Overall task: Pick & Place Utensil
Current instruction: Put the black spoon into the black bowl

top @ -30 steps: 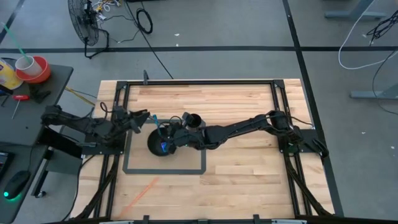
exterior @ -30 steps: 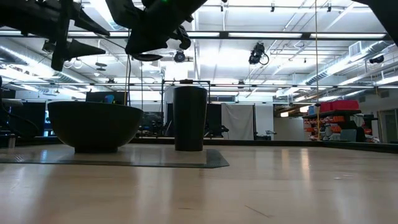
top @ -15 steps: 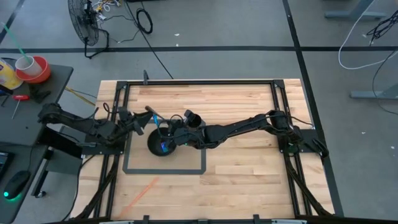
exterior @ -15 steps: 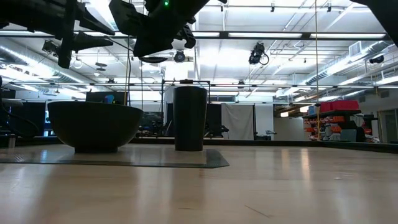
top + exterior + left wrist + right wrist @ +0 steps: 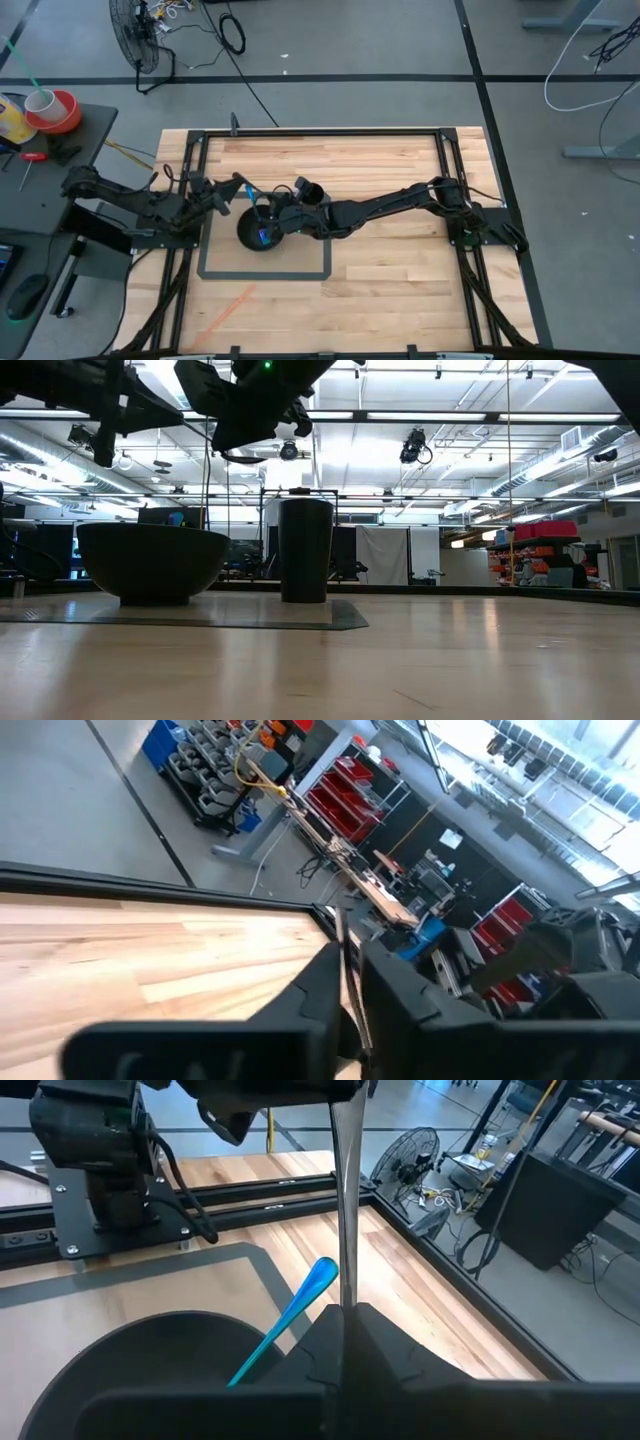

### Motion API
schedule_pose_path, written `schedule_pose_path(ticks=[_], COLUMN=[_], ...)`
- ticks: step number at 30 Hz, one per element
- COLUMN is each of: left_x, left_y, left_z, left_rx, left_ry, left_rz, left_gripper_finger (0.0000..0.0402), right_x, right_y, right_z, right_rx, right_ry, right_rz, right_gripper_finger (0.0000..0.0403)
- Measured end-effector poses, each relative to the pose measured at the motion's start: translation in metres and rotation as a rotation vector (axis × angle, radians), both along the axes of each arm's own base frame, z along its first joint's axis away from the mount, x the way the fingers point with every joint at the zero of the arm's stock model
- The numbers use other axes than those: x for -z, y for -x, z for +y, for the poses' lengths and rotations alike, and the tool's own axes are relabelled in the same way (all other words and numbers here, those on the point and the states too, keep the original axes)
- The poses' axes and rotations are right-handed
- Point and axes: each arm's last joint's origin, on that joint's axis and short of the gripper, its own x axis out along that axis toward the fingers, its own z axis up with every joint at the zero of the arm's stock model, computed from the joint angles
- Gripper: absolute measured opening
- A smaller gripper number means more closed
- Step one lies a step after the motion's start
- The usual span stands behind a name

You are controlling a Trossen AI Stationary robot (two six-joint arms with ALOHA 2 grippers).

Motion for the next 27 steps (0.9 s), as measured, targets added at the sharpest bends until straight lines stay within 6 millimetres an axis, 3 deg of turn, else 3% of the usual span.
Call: schedule_pose_path(ticks=[8,13,18,24,27], left_x=[-0.0001,-0.0003,-0.0004,-0.0011,-0.0019], left_y=[0.0004,0.0008,-0.0001,-0.0005,-0.0006], left_z=[0.0005,0.0016,0.0035,0.0039,0.0036], left_rx=[-0.021,-0.049,-0.043,-0.029,-0.021], left_ry=[0.001,0.003,0.005,-0.012,-0.017], left_rz=[-0.002,-0.005,-0.007,0.0,0.001], left_gripper_finger=[0.0122,0.0133,0.0103,0.002,0.0012], right_x=[0.0,-0.0007,-0.001,-0.0006,-0.0005], right_y=[0.0001,-0.0009,-0.0008,-0.0012,-0.0012], right_z=[0.0003,0.0011,0.0007,0.0009,0.0004], right_rx=[-0.001,-0.039,-0.024,-0.052,-0.055], right_ry=[0.0,-0.001,0.006,-0.007,-0.006], right_rz=[0.001,0.002,-0.001,0.004,0.006], right_gripper_finger=[0.0018,0.0018,0.0018,0.0018,0.002])
